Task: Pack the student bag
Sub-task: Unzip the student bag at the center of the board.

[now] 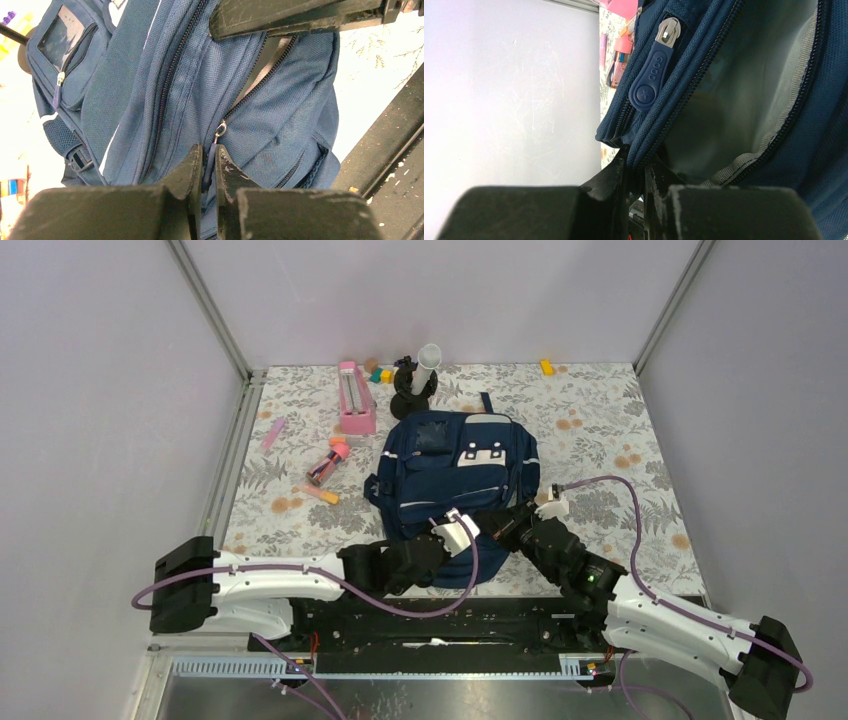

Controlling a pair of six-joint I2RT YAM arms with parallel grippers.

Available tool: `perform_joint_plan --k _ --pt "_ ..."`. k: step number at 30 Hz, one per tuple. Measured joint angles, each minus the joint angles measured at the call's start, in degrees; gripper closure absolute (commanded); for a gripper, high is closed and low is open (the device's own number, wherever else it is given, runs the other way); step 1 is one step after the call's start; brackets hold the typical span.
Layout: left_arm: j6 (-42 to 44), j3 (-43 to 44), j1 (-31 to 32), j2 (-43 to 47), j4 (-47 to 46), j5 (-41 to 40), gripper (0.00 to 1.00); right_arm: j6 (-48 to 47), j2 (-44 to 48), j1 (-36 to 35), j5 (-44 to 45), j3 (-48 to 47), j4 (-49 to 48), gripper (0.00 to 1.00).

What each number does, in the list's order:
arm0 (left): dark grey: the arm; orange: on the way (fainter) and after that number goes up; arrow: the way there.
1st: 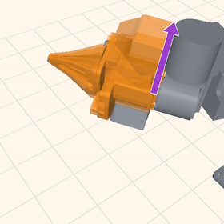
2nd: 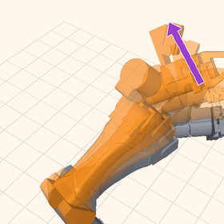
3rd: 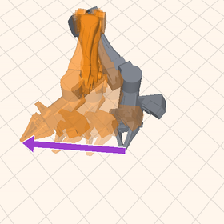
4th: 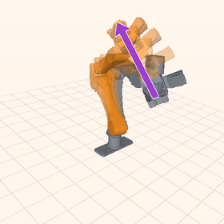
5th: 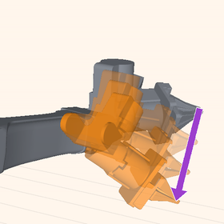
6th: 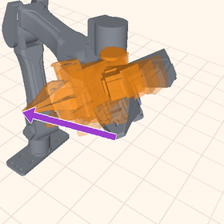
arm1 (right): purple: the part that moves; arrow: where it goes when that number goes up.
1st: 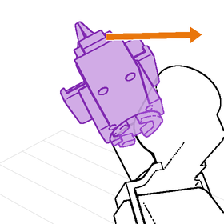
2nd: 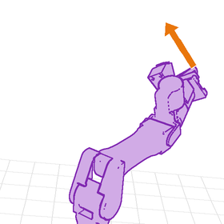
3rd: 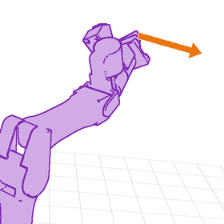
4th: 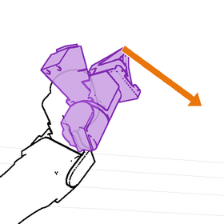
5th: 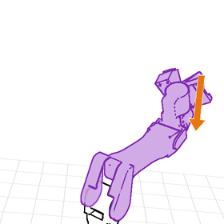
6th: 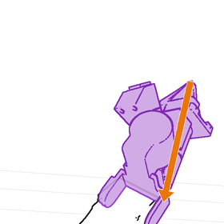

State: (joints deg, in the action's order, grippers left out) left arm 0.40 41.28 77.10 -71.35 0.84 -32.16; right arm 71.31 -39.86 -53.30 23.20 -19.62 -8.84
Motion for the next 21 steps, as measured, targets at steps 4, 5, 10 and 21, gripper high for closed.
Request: perform_joint_plan --k 4,5,10,21 --pt "-1.57 -0.68 0.09 0.48 -0.31 0.0 1.0 -0.02 0.02 -0.17 -0.26 0.02 -0.04 1.0" --pt "-1.92 -0.81 0.09 0.52 -0.42 -0.02 1.0 -0.02 0.02 -0.22 -0.24 0.02 -0.04 1.0" --pt "-4.35 -1.64 0.13 0.92 -0.96 -0.24 1.0 -0.07 0.02 -0.37 -0.31 0.15 -0.02 1.0" --pt "-10.23 -3.45 0.39 2.32 -2.67 -0.2 0.95 -1.86 0.87 -0.76 -0.28 0.15 0.42 1.0"
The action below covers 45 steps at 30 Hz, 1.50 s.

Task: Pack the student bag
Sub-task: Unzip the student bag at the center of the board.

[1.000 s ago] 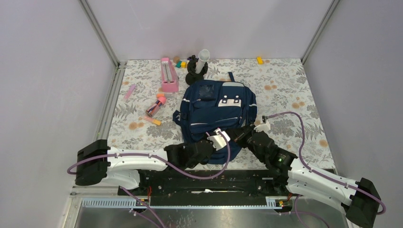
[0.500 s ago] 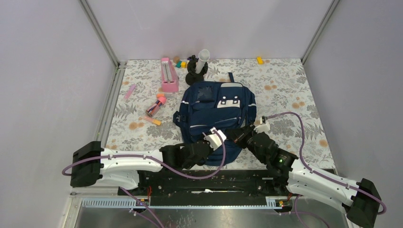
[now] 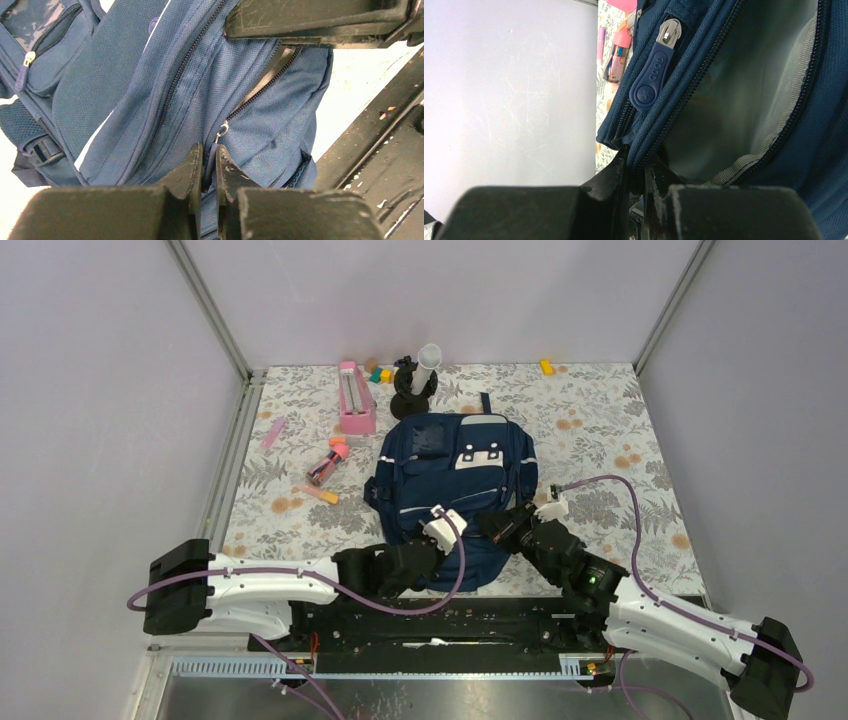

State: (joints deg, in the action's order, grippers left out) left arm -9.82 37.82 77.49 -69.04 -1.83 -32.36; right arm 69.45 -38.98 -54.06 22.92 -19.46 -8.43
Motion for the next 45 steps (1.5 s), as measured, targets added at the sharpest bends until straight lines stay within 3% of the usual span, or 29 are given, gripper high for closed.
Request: perform_joint_plan --k 2,7,17,20,34,40,45 --pt "-1.81 -0.13 0.02 0.0 -0.2 0.04 0.85 -0.63 0.31 0.0 0.09 0.0 0.33 1.0" --pt "-6.8 -1.77 0.02 0.02 -2.21 -0.04 0.79 -2.54 0.42 0.0 0.37 -0.63 2.21 1.0" --pt "-9.99 -1.86 0.02 -0.76 -2.67 -0.76 0.82 -4.33 -0.52 0.0 1.03 -2.12 3.5 1.0" --pt "-10.67 -1.84 0.02 -0.76 -2.38 -0.81 0.91 -4.33 -0.52 0.0 1.11 -2.12 3.54 1.0" --pt "-18.73 -5.09 -0.72 3.1 -3.52 2.12 0.9 -5.14 -1.73 -0.02 1.18 -2.69 3.78 1.0" --pt "-21.38 -7.65 -1.18 6.16 -5.51 2.62 0.94 -5.95 -4.83 0.92 0.35 -5.16 3.82 1.0" --pt "-22.77 -12.74 -0.7 9.57 -3.74 9.31 0.94 -6.88 -6.73 4.07 2.12 -7.08 3.8 1.0"
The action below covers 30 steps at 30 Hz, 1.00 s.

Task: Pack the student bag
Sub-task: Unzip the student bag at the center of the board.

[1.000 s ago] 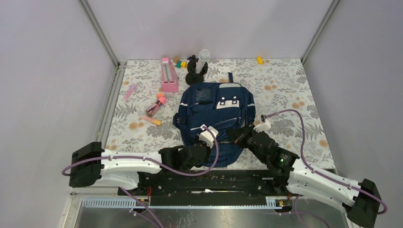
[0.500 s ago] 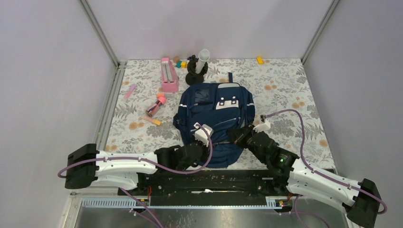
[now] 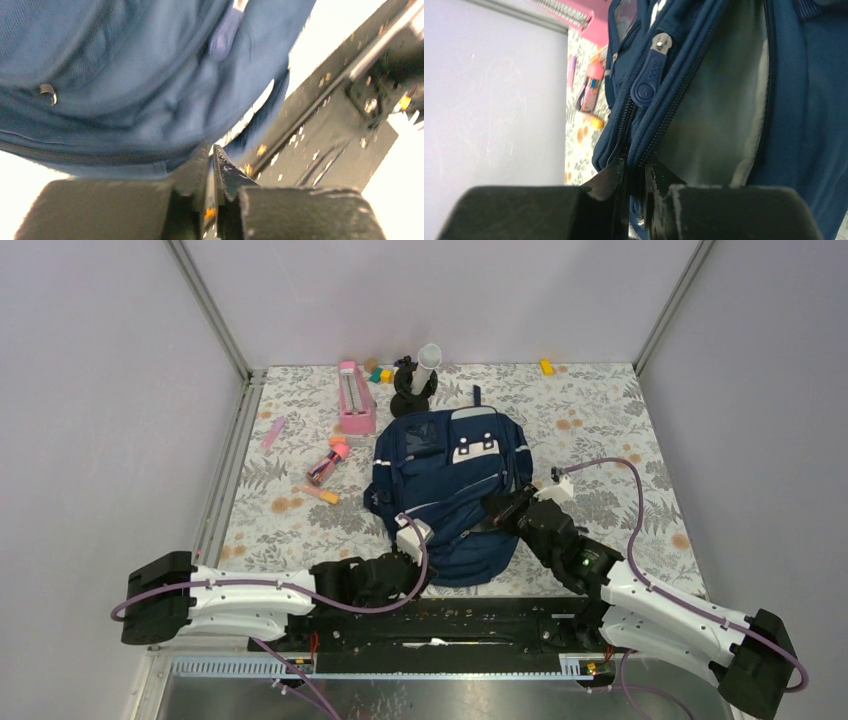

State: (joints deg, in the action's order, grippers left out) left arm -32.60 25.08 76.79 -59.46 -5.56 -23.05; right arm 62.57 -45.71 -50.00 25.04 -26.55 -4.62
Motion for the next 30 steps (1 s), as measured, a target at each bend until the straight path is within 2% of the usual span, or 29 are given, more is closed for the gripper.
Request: perform_joint_plan --k 4,5,8,9,13,15,19,24,30 --pt "-3.43 -3.1 0.26 -1.57 -0.2 7.32 0.95 -0.39 -0.94 1.55 2.08 -0.17 0.0 1.0" --pt "-4.55 -3.41 0.22 -2.14 -0.9 8.83 0.92 -0.39 -0.98 1.62 2.23 -0.17 0.0 1.0" --pt "-7.08 -3.87 0.44 -3.8 -2.62 12.63 0.78 -0.39 -1.01 1.68 2.58 -0.17 -0.07 1.0" --pt "-7.82 -3.87 0.52 -4.24 -3.08 13.25 0.62 -0.39 -1.01 1.68 2.6 -0.17 -0.09 1.0" --pt "-8.02 -2.67 0.52 -4.39 -2.1 12.31 0.45 -0.44 -0.96 1.68 2.75 -0.17 -0.42 1.0" --pt "-7.41 -0.2 0.24 -4.35 -0.11 11.06 0.41 -0.5 -0.96 1.68 2.75 -0.17 -0.44 1.0" --pt "-7.23 5.55 -2.21 -3.56 1.16 10.54 0.26 -0.63 -0.96 1.68 2.73 -0.17 -0.48 1.0" --pt "-10.27 7.41 -6.54 -2.78 0.24 10.97 0.19 -0.66 -0.87 1.68 2.71 0.0 -0.96 1.0" --pt "-16.11 5.01 -10.45 -2.8 -5.03 13.09 0.21 -0.63 -0.66 1.68 2.71 0.28 -1.38 1.0"
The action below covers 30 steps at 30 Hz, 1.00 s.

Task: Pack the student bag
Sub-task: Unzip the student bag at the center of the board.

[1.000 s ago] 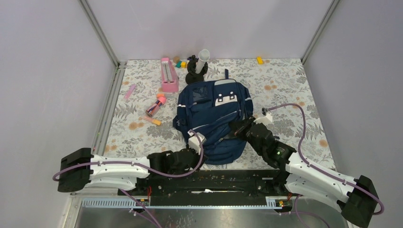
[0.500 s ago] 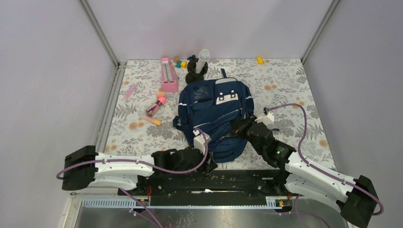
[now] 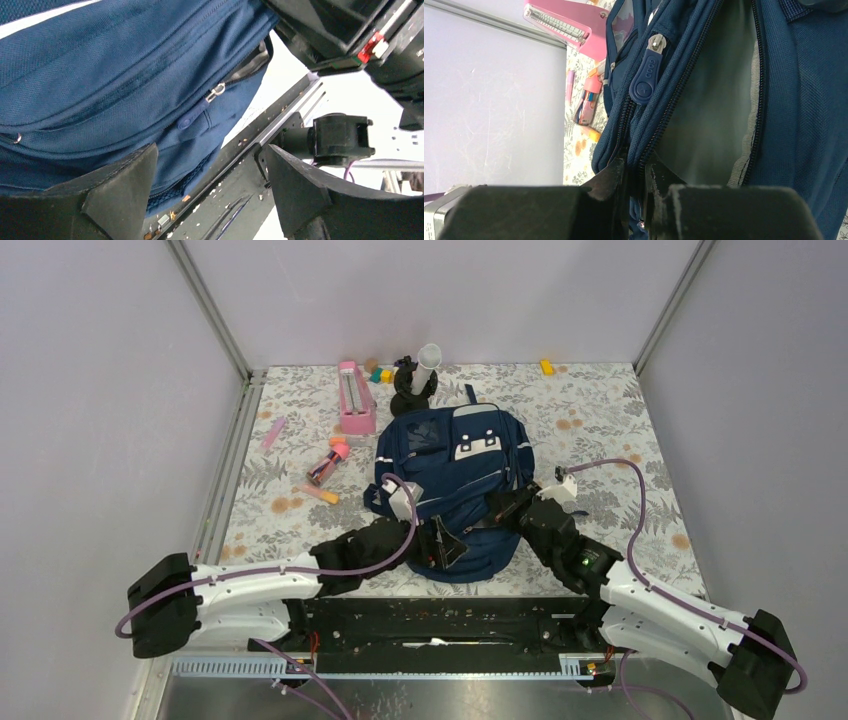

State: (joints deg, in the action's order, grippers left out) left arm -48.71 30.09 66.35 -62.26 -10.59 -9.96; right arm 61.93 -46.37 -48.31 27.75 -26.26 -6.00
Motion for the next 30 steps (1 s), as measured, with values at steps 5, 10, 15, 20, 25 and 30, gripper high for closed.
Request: perform_joint_plan --k 5,10,15,20,25,30 --pt "-3.78 -0.57 -2.03 -2.4 -4.96 2.23 0.25 0.0 0.15 0.02 0.0 0.28 -0.35 1.0" --pt "-6.56 -0.66 -3.06 -6.23 -9.03 5.4 0.26 -0.2 1.11 0.02 0.02 0.85 -0.31 1.0" --pt "-8.09 -0.66 -3.3 -7.72 -10.1 6.82 0.26 -0.44 1.88 0.02 0.04 1.42 -0.26 1.0" --pt "-9.11 -0.66 -3.34 -7.74 -10.1 6.75 0.24 -0.94 2.54 0.02 0.07 1.42 0.07 1.0" --pt "-9.6 -1.88 -3.34 -8.02 -13.75 6.75 0.23 -1.46 3.32 0.07 0.26 1.42 0.59 1.0" --pt "-7.28 -2.84 -3.34 -8.0 -16.92 6.86 0.23 -1.75 4.02 0.11 0.59 1.42 0.81 1.0"
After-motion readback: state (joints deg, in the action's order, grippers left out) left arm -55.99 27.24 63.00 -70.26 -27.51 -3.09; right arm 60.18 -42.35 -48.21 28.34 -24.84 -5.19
